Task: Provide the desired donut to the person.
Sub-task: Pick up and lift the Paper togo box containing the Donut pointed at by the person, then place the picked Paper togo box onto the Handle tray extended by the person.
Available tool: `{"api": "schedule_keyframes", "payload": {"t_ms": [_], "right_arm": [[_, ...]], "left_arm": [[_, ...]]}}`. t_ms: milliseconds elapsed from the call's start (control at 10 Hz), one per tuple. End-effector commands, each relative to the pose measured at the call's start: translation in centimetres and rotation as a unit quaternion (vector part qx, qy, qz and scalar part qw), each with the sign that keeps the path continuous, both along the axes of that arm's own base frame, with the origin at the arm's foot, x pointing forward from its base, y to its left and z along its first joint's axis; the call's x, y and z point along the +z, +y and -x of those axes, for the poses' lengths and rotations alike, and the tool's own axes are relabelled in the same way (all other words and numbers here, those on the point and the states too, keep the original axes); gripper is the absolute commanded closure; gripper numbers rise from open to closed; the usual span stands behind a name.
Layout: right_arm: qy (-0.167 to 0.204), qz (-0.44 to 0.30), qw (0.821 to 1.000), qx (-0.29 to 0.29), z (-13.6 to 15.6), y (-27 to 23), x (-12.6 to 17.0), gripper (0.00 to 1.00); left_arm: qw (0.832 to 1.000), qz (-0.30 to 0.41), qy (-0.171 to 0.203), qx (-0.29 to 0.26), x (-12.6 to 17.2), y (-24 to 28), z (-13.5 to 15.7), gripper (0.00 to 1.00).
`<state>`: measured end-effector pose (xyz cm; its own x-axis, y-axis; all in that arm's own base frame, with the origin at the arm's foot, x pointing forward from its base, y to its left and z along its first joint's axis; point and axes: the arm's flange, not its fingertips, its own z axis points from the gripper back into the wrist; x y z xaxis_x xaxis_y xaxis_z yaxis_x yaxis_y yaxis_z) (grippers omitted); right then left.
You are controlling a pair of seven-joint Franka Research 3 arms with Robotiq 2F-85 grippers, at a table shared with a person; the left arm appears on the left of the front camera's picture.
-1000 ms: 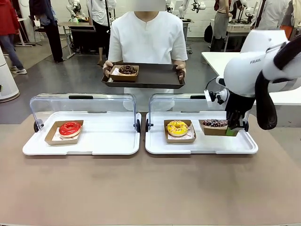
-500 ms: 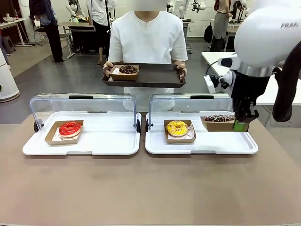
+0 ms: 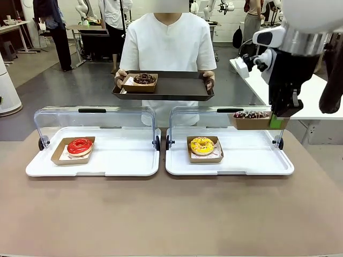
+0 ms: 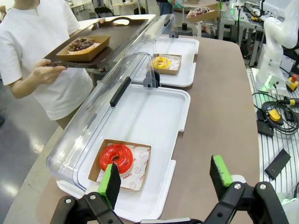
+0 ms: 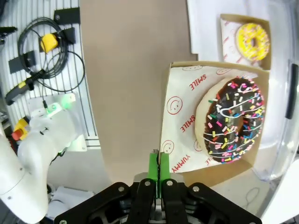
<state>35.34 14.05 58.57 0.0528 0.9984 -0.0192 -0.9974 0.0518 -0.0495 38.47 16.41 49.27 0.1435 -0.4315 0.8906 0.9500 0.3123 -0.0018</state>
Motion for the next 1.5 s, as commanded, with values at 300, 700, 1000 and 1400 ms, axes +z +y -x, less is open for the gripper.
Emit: {"api": "schedule_keyframes", "payload": {"t_ms": [300, 700, 1000, 1400], "right_arm": [[0.0, 0.0, 1.0, 0.0, 0.0, 0.0, 0.0, 1.0], [0.0, 0.0, 1.0, 0.0, 0.0, 0.0, 0.0, 1.0], [0.0, 0.0, 1.0, 0.0, 0.0, 0.0, 0.0, 1.0], [0.0, 0.0, 1.0, 0.0, 0.0, 0.0, 0.0, 1.0]], "left_arm": [[1.0, 0.004, -0.003, -0.002, 0.1, 0.2, 0.1, 0.0], [1.0, 0.004, -0.003, -0.002, 0.1, 0.2, 0.1, 0.0], [1.0, 0.004, -0.003, -0.002, 0.1, 0.2, 0.1, 0.0], [1.0, 0.004, -0.003, -0.002, 0.1, 0.2, 0.1, 0.0]]}}
